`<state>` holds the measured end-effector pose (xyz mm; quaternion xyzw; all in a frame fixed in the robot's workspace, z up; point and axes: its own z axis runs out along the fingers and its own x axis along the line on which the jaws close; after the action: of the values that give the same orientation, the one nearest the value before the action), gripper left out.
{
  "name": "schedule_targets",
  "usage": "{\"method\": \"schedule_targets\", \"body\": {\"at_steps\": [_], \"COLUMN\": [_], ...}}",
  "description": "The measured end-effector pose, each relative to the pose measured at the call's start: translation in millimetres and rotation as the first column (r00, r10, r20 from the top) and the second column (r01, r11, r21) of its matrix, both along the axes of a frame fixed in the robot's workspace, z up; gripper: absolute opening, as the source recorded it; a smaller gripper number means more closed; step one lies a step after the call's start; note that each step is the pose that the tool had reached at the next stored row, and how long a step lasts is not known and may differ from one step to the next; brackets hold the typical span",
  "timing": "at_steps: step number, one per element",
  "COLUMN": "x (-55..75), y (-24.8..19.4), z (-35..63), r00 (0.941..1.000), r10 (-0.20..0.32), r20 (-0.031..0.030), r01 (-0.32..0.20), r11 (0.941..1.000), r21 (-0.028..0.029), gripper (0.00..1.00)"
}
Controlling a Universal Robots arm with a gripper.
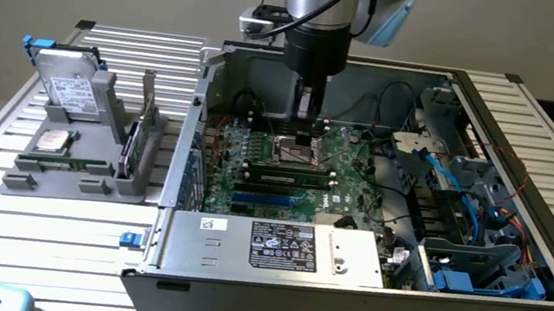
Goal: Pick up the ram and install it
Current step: 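Press down the ram until it locks into place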
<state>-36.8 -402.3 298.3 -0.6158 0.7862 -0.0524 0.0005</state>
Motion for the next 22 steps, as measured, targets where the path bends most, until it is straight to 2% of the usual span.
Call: {"method": "schedule_targets", "body": {"at_steps": [2,3,5,6,9,12,17,22], "x": [1.2,4.5,9.6,9.5,9.5,9.4,9.4,9.4], "y": [0.0,0.1,-0.1,-0.1,-0.1,0.0,0.0,0.0], "z": [-1.0,-1.4,-1.4,-1.3,-1.4,-1.4,-1.7,-1.9], "r00": [1.0000,1.0000,1.0000,0.9999,0.9989,0.9960,0.9863,0.9708], "r10": [-0.003,-0.003,-0.004,-0.010,-0.045,-0.088,-0.164,-0.240], "r20": [-0.0004,-0.0019,-0.0086,-0.0090,-0.0094,-0.0101,-0.0117,-0.0141], "r01": [0.003,0.003,0.004,0.011,0.046,0.089,0.165,0.240], "r11": [1.0000,0.9999,0.9999,0.9998,0.9985,0.9953,0.9849,0.9687], "r21": [0.0088,0.0111,0.0119,0.0148,0.0296,0.0395,0.0530,0.0642], "gripper": [0.11,0.11,0.11,0.11,0.11,0.11,0.11,0.11]}}
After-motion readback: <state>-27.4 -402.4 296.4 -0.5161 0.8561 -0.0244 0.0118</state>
